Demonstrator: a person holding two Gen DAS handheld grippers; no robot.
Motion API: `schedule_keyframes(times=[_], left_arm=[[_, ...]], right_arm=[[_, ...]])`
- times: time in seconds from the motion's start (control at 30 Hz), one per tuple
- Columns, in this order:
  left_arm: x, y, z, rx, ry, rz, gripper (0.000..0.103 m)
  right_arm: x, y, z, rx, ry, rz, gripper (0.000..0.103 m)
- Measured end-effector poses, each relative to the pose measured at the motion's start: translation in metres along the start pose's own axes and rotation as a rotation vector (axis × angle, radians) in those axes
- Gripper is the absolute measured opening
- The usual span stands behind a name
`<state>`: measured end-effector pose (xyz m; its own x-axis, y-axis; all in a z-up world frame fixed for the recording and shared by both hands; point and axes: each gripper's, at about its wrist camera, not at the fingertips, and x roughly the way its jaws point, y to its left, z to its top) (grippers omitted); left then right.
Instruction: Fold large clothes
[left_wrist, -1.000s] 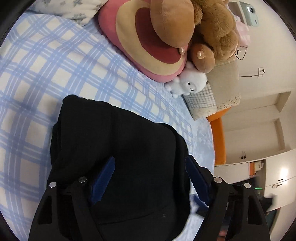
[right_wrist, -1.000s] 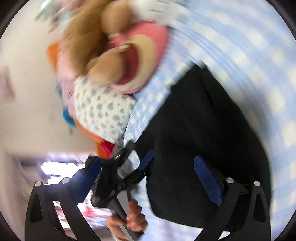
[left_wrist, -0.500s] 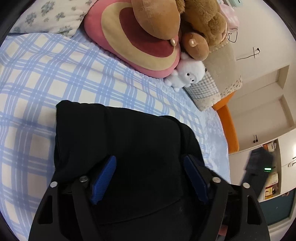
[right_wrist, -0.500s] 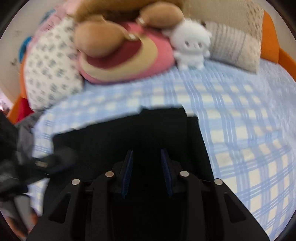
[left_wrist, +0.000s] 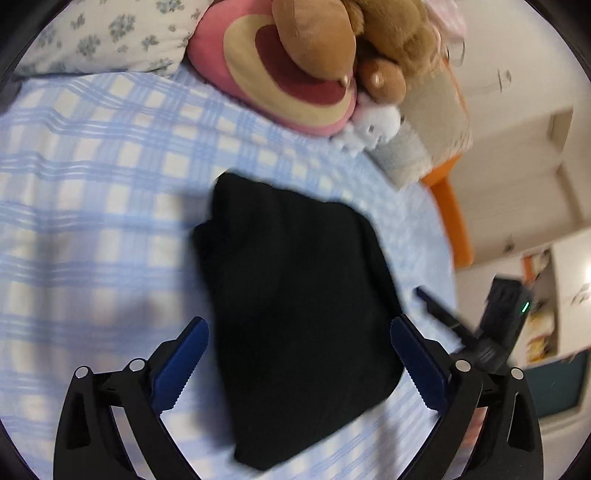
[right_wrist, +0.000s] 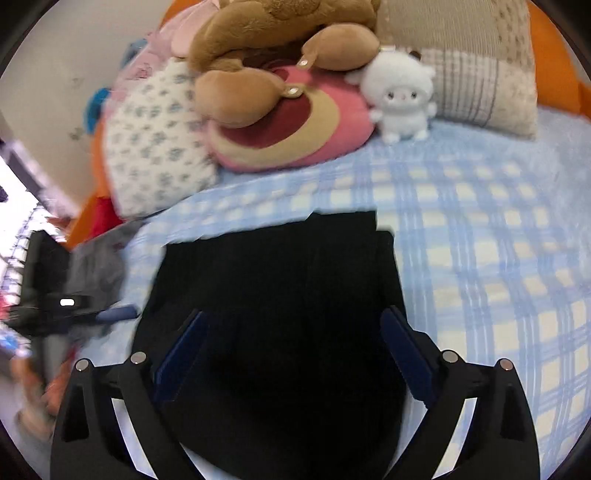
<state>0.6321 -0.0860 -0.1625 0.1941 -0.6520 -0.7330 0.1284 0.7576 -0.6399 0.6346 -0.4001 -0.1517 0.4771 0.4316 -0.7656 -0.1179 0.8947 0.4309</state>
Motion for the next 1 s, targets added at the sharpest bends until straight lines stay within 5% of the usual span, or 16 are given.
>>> schedule_keyframes(times=[0.17,0.33,0.5,0.63,0.8,0.9,1.0], left_arm=[[0.014,0.034,-0.022,-0.02,0.109,-0.003,0.1],[0.045,0.069,-0.032,-0.16,0.106,-0.169,0.1],[0.052,0.08,-0.032,-0.224,0.039,-0.319,0.1],[0.061,0.066,-0.03,-0.177,0.038,-0.304,0.1],[0.083,0.029,-0.03,-0.045,0.069,-0.175,0.1],[0.095,0.018,-0.029,-0.042,0.081,-0.181,0.1],[0.102,0.014,-0.029,-0.036,0.088,-0.178,0.1]], right_arm=[[-0.017,-0.054,-0.023,0.16,0.117,0.205,0.095],[0.009,-0.117,-0.053,0.393,0.195,0.32,0.096],[0.028,-0.127,-0.056,0.464,0.175,0.47,0.099],[0.039,-0.107,-0.043,0.417,0.217,0.419,0.099],[0.062,-0.067,-0.03,0.327,0.285,0.295,0.1],[0.08,-0.044,-0.028,0.315,0.33,0.326,0.1],[0.09,-0.025,-0.024,0.274,0.339,0.245,0.1]])
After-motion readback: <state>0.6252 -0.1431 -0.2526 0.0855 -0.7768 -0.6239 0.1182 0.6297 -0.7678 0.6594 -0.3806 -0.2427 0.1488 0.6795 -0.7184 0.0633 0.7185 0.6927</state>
